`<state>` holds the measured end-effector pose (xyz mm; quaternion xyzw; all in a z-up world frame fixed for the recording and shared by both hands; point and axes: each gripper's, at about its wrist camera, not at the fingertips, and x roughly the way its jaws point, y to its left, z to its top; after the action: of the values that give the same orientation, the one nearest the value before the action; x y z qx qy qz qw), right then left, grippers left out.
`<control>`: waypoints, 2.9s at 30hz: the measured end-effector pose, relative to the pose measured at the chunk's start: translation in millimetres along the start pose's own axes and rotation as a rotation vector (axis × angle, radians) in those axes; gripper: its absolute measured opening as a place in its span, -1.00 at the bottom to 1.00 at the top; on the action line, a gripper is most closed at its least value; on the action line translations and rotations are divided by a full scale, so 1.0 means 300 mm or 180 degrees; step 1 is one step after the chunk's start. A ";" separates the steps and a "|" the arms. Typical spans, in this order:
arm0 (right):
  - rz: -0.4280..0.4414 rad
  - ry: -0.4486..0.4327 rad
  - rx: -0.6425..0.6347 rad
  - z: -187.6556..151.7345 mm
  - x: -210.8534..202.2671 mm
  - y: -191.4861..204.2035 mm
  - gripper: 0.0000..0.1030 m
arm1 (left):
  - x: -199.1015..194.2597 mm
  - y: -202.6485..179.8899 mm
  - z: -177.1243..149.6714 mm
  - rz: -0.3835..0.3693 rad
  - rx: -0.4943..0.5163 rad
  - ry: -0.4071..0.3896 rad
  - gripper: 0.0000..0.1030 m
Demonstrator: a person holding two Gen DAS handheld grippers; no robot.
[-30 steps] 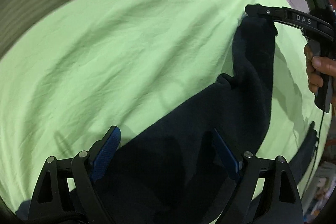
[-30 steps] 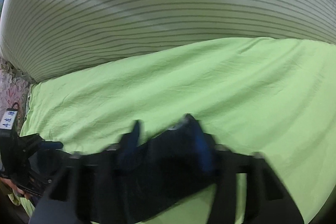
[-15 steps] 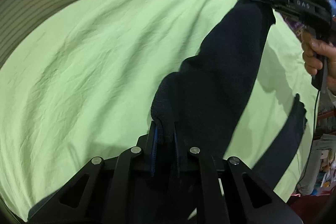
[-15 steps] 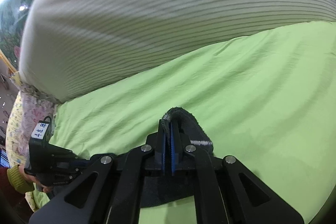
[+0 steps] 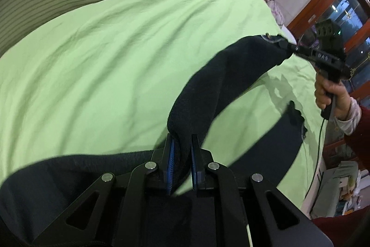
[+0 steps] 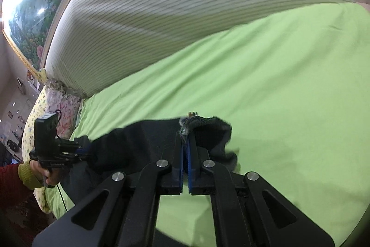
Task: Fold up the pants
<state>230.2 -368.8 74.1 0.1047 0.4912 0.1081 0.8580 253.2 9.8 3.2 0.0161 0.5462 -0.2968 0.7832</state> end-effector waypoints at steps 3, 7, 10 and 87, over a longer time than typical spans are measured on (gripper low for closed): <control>-0.0067 0.0086 -0.0034 -0.063 -0.048 -0.018 -0.94 | -0.014 -0.046 -0.052 -0.0027 -0.0025 -0.0047 -0.80; -0.0129 0.0161 -0.0059 -0.141 -0.103 -0.022 -0.94 | -0.022 -0.112 -0.098 -0.0003 -0.0011 -0.0076 -0.79; -0.0191 0.0181 -0.0081 -0.206 -0.148 -0.010 -0.94 | -0.039 -0.149 -0.151 0.0042 0.0010 -0.0135 -0.80; 0.0535 0.1104 -0.1791 -0.629 0.205 0.860 -0.87 | -0.476 0.422 -0.537 0.1090 -0.2965 -0.0593 -0.92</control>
<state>76.0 -91.0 3.7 -0.1160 0.5703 0.3259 0.7450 145.6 234.2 24.0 -0.2722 0.5380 0.1110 0.7901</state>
